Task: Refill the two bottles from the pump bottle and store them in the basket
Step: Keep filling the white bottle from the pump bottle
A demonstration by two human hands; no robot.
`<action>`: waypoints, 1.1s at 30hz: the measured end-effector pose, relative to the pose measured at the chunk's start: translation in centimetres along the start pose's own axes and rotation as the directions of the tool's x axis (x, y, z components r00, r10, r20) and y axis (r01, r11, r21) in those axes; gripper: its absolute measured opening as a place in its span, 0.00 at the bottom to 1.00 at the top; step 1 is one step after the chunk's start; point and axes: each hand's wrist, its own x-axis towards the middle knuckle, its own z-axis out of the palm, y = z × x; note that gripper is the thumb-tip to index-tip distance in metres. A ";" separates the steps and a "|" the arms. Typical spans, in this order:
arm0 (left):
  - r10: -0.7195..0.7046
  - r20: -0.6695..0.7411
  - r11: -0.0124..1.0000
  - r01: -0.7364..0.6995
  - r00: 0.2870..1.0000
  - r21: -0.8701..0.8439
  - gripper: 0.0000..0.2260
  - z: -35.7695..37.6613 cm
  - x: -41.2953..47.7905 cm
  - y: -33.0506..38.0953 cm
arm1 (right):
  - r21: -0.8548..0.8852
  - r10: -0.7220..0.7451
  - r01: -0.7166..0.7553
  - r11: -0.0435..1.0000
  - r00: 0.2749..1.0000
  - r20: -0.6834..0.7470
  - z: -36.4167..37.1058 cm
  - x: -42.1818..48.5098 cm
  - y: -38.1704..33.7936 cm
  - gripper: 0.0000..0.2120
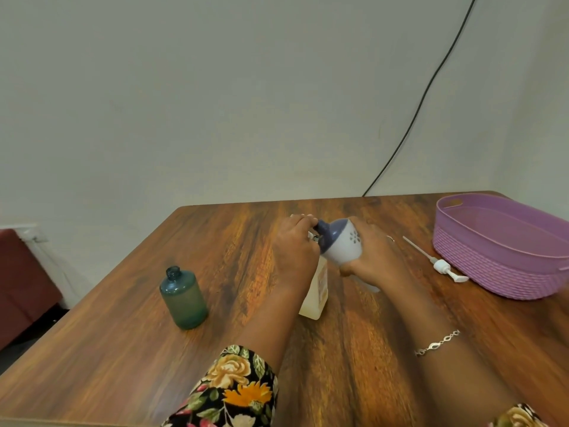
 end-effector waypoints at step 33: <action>0.041 0.004 0.999 -0.041 0.999 0.018 0.13 -0.5 1.0 -0.3 | 0.021 -0.021 0.021 1.000 1.000 -0.004 -0.1 0.8 0.2 0.39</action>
